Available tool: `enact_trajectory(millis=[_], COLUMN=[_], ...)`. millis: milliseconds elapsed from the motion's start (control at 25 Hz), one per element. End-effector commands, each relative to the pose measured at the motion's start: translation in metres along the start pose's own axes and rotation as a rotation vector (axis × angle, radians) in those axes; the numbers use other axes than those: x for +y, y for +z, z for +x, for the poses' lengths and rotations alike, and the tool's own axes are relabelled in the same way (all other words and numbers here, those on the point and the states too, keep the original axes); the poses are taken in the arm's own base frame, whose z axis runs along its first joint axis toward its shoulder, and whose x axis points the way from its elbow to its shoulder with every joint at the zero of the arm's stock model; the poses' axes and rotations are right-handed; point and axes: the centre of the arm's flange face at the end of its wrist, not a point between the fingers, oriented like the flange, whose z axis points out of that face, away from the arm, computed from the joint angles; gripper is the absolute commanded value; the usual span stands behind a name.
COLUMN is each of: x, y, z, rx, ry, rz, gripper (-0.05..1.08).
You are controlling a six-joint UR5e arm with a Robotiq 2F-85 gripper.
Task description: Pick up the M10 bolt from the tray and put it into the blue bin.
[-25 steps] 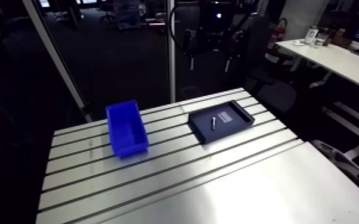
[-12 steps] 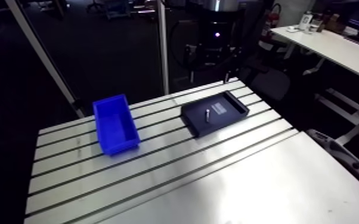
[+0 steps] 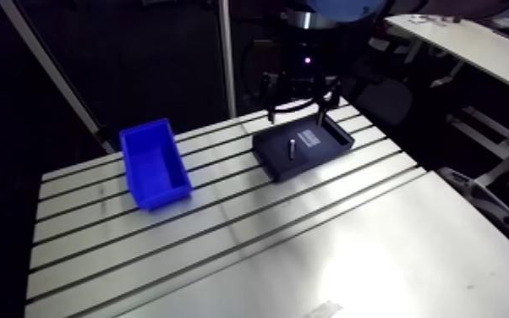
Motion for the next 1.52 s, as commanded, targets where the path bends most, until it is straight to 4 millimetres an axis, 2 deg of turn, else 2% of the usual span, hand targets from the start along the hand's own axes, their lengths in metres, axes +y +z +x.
enact_trajectory(millis=[40, 480, 720, 920, 1320, 1520], x=[0.003, 0.005, 0.004, 0.003, 0.003, 0.003], y=[0.022, 0.048, 0.061, 0.061, 0.063, 0.066], z=[-0.002, 0.002, 0.003, 0.005, 0.006, 0.007], rx=[-0.012, -0.019, -0.028, -0.011, -0.015, -0.014], ry=[0.004, 0.005, 0.005, 0.003, 0.004, 0.004], rz=[-0.004, -0.018, -0.019, -0.018, -0.018, -0.019], gripper=[0.01, 0.04, 0.21, 0.34, 0.47, 0.51])
